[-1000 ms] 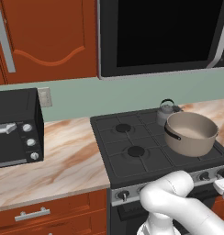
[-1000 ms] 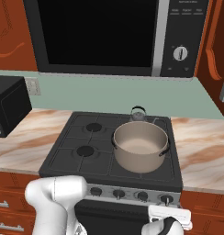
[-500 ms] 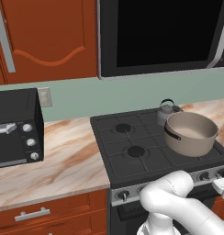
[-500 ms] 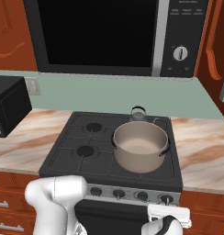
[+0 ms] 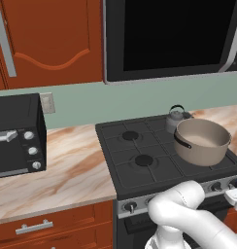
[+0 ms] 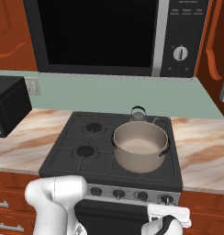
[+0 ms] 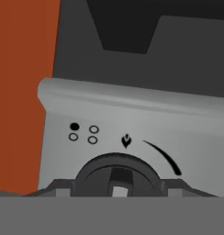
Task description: Pick the kettle from the cabinet and place it on a stove burner. Then pick the pot from the counter and place it on another stove burner. Finally, turn both burners on.
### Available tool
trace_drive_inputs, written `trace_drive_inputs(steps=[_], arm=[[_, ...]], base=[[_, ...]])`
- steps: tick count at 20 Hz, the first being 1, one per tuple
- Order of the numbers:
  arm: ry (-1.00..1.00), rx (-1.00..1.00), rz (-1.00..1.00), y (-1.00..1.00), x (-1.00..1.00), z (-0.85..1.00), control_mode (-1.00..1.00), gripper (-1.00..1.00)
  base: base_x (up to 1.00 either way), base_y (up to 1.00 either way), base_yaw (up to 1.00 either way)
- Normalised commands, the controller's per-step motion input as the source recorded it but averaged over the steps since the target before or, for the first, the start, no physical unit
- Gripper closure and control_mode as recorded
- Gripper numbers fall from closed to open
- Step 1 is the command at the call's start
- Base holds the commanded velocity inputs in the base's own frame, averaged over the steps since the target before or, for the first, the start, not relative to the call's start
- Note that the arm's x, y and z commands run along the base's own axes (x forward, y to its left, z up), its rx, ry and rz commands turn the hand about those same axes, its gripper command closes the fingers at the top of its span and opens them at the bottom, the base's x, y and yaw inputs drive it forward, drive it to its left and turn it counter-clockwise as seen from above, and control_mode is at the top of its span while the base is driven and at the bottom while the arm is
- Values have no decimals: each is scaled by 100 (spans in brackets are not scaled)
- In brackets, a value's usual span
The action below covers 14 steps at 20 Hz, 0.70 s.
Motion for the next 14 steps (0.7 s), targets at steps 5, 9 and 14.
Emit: trace_drive_inputs(steps=[5,9,14], arm=[[0,-19,5,0,0,0,-100,100],[2,-28,4,0,0,0,-100,100],[1,-28,2,0,-2,9,-100,100]], base=[[0,0,0],[0,0,0],[0,0,0]])
